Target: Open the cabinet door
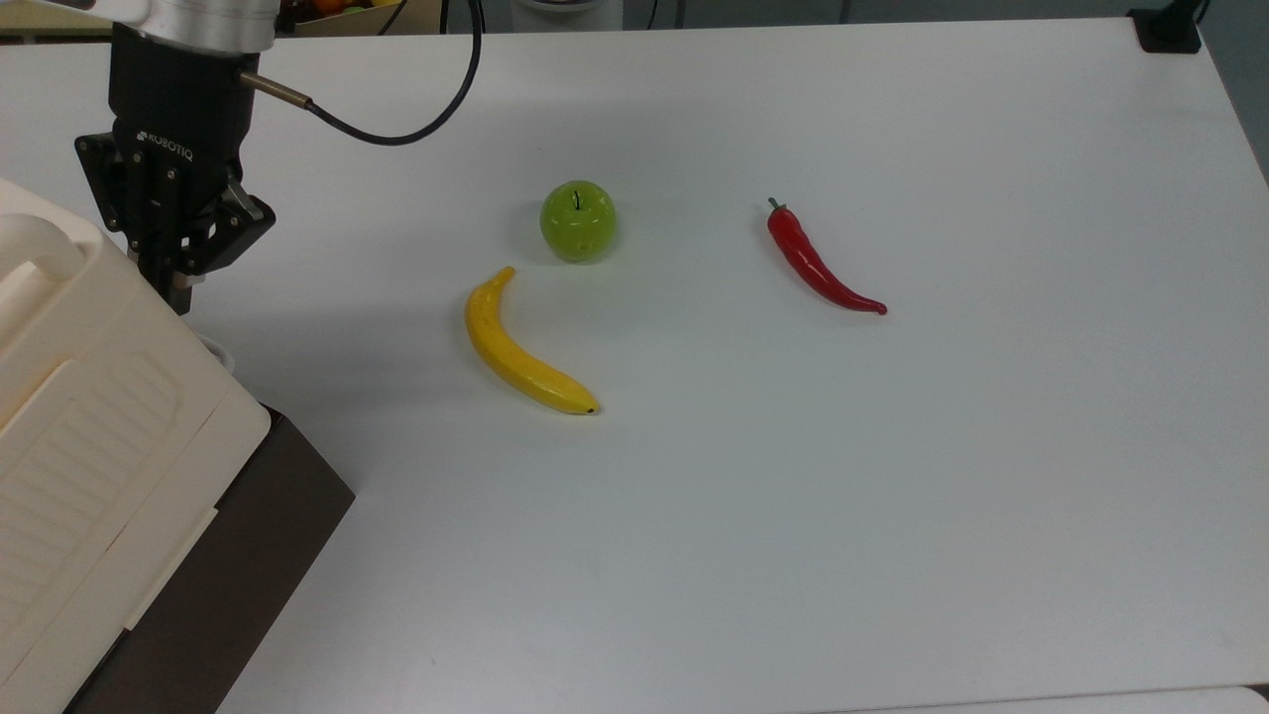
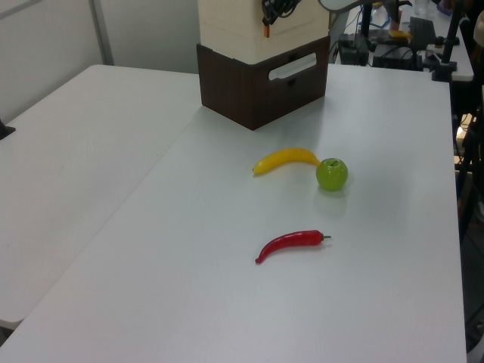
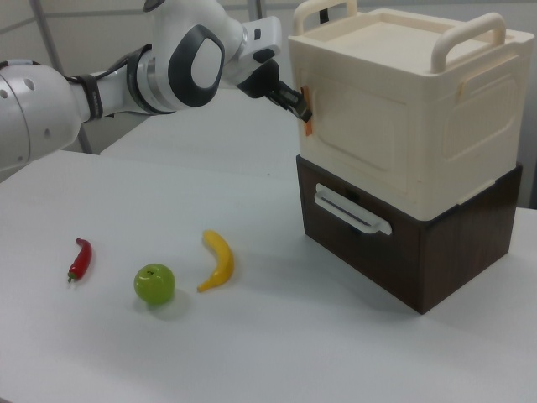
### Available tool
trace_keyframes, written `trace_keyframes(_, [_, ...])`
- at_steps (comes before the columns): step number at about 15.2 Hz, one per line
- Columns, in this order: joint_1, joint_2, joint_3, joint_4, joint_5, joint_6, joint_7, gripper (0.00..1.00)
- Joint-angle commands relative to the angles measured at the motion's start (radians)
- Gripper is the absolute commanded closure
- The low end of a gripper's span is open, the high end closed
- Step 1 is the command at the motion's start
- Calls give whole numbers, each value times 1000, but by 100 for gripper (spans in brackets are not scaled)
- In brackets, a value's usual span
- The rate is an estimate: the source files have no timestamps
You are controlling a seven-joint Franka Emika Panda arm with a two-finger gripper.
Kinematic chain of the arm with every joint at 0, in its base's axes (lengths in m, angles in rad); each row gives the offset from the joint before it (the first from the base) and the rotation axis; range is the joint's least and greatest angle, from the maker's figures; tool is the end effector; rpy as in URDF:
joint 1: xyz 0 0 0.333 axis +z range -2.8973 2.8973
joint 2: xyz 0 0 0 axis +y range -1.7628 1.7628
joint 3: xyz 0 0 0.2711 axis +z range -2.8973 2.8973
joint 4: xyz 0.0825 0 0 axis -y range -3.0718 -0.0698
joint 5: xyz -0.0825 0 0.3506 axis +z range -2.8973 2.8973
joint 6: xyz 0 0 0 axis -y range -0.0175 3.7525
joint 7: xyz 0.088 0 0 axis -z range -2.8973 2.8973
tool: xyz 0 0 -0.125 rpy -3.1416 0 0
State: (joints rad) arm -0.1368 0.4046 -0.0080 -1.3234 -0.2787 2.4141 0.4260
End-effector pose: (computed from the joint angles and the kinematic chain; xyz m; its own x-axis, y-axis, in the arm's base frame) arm 0.6814 -0.1031 0.5360 0.6809 -0.3091 0.6639 -0.4137 -0.9104 0.0004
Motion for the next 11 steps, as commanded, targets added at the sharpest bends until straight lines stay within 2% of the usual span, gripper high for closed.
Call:
trace_keyframes(1, [9, -65, -12, -71, -19, -15, 23, 89])
trace_keyframes(8, [19, -112, 0, -100, -16, -107, 28, 87])
trace_keyframes(9, [19, -118, 0, -102, -11, -112, 30, 80])
trace_keyframes(10, [19, -121, 0, -102, -7, -128, 30, 68])
trace_keyframes(11, [19, -124, 0, -99, -4, -150, 28, 63])
